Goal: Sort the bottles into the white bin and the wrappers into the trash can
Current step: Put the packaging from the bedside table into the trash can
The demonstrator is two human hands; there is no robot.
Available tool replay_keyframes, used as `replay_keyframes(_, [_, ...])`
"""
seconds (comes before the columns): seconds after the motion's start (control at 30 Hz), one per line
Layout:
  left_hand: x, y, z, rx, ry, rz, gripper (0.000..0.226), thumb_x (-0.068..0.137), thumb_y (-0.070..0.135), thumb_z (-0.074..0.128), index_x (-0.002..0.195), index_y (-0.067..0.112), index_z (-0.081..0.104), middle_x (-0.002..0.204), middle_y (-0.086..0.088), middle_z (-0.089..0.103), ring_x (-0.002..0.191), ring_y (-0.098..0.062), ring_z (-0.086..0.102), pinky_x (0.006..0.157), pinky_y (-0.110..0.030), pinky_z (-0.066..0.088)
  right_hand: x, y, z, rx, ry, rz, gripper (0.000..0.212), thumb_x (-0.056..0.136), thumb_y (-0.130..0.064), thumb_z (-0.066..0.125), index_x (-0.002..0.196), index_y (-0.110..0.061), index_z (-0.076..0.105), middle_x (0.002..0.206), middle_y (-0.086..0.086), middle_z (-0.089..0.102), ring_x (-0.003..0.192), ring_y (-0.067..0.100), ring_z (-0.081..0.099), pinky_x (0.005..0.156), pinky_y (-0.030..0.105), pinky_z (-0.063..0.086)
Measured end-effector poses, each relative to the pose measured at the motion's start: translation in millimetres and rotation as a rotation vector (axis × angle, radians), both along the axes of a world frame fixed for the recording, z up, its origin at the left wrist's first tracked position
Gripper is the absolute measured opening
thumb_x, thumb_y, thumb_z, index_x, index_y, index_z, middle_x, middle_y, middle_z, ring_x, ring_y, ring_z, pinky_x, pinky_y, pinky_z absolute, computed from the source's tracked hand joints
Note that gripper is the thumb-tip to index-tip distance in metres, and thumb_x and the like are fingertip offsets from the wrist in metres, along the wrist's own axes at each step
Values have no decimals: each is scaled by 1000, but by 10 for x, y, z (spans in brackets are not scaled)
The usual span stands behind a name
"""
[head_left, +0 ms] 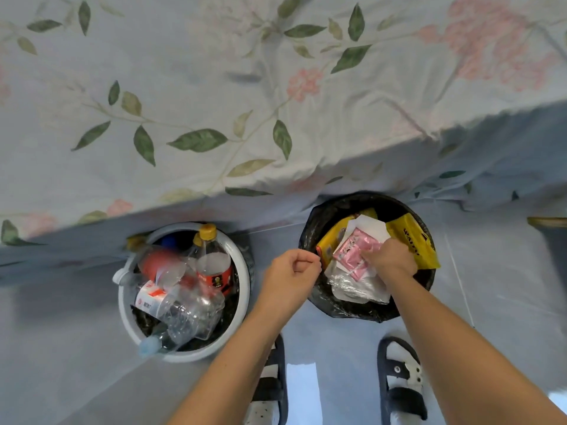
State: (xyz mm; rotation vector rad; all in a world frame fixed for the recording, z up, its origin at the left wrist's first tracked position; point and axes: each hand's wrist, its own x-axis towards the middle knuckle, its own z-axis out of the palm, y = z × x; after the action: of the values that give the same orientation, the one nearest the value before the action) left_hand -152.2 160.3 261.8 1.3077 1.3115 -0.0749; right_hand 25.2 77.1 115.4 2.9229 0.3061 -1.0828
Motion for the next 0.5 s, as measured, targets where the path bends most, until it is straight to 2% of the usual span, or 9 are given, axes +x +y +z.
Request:
replay_keyframes(0.07, [75,4,1,19,11,-31,12,88,20,58,84,29,66,77,1,69,75,-16,64,75,-31,55,66,-64,16,-49,-29,43,75,65,-69,68,108,-8,55,104,9,62,98,28,61,68,32,50])
replay_keyframes(0.13, [185,-14,29,29,24,-52,14,88,20,58,81,31,65,85,-5,72,85,-23,67,83,-38,56,100,-151,89,-2,-37,75,85,61,-70,69,117,-8,53,114,11,60,105,31,59,76,38,54])
replay_keyframes(0.2, [333,-76,83,23,34,-89,13,87,21,60,79,30,65,87,-7,73,88,-23,67,88,-42,55,140,-255,270,102,4,60,79,68,-69,63,119,-9,53,117,12,60,107,32,59,79,40,53])
replay_keyframes(0.27, [538,-184,181,22,35,-138,10,86,22,60,81,29,67,87,-10,72,89,-24,68,88,-43,54,225,-388,537,153,45,88,64,80,-65,51,114,-11,57,114,11,62,103,32,60,78,37,52])
replay_keyframes(0.33, [786,-332,318,31,19,-206,8,86,24,61,88,24,68,88,-7,71,88,-23,67,85,-38,54,374,-577,824,134,65,209,44,89,-49,46,108,-12,61,110,11,64,99,32,61,76,34,50])
replay_keyframes(0.4, [1074,-515,478,70,11,-320,11,88,23,59,92,18,67,87,-2,69,85,-19,64,73,-27,50,616,-873,1106,117,29,271,31,89,-35,46,103,-14,63,106,10,66,96,33,62,75,33,51])
replay_keyframes(0.43, [1225,-616,564,98,8,-399,11,89,23,57,91,17,66,86,0,68,83,-16,62,69,-24,47,773,-1042,1252,113,-3,277,29,89,-34,46,101,-15,63,104,9,66,95,32,62,76,33,50])
replay_keyframes(0.5, [1541,-824,743,158,2,-567,8,89,23,56,88,20,64,84,5,67,82,-13,61,72,-24,47,1156,-1413,1540,93,-78,267,29,90,-35,45,100,-15,63,102,9,68,93,31,63,75,32,50])
